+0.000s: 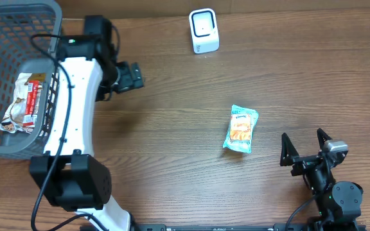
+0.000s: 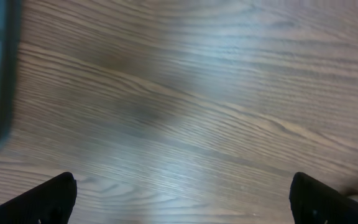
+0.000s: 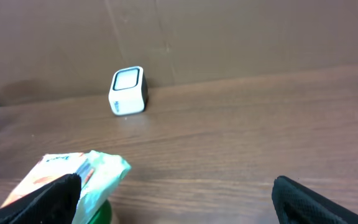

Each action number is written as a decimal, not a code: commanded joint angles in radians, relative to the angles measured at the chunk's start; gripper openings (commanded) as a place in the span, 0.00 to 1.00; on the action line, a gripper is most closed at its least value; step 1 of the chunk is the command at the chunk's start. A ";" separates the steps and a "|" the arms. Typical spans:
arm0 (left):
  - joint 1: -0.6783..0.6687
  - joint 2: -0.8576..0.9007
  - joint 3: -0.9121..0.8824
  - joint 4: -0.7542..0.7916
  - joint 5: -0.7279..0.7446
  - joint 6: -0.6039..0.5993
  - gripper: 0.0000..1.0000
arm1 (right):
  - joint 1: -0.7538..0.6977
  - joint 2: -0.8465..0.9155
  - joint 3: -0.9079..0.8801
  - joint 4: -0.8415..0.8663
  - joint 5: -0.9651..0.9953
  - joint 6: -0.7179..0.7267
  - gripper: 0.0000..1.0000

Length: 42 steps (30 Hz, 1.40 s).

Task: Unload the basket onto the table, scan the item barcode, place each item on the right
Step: 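Move the right gripper over the tissue pack on the table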

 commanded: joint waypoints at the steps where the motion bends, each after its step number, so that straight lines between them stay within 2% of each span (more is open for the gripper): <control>1: 0.061 -0.050 0.023 0.012 0.017 0.037 1.00 | -0.002 0.024 0.160 -0.064 -0.010 0.069 1.00; 7: 0.111 -0.050 0.020 0.024 0.006 0.037 1.00 | -0.002 0.230 0.494 -0.278 -0.011 0.079 1.00; 16: 0.121 -0.050 0.020 0.023 0.003 0.037 0.99 | -0.002 0.758 1.070 -0.770 -0.127 0.079 1.00; 19: 0.121 -0.050 0.020 0.024 0.003 0.037 1.00 | -0.002 0.888 1.181 -0.848 -0.231 0.079 1.00; 23: 0.121 -0.050 0.020 0.023 0.003 0.037 1.00 | -0.002 0.995 1.215 -0.880 -0.357 0.079 1.00; 25: 0.121 -0.050 0.020 0.023 0.003 0.037 1.00 | -0.002 1.040 1.215 -0.883 -0.409 0.079 0.80; 26: 0.121 -0.050 0.020 0.024 0.003 0.037 1.00 | -0.001 1.059 1.215 -0.890 -0.422 0.079 0.66; 27: 0.121 -0.050 0.020 0.024 0.003 0.037 1.00 | 0.002 1.079 1.215 -0.898 -0.426 0.079 0.56; 32: 0.121 -0.050 0.020 0.024 0.003 0.037 1.00 | 0.069 1.188 1.215 -0.941 -0.408 0.079 0.24; 37: 0.121 -0.050 0.020 0.024 0.003 0.037 1.00 | 0.180 1.302 1.214 -0.953 -0.373 0.080 0.22; 39: 0.121 -0.050 0.020 0.024 0.003 0.037 1.00 | 0.236 1.349 1.214 -0.938 -0.345 0.080 0.27; 42: 0.121 -0.050 0.020 0.023 0.003 0.037 1.00 | 0.296 1.403 1.214 -0.907 -0.309 0.088 0.28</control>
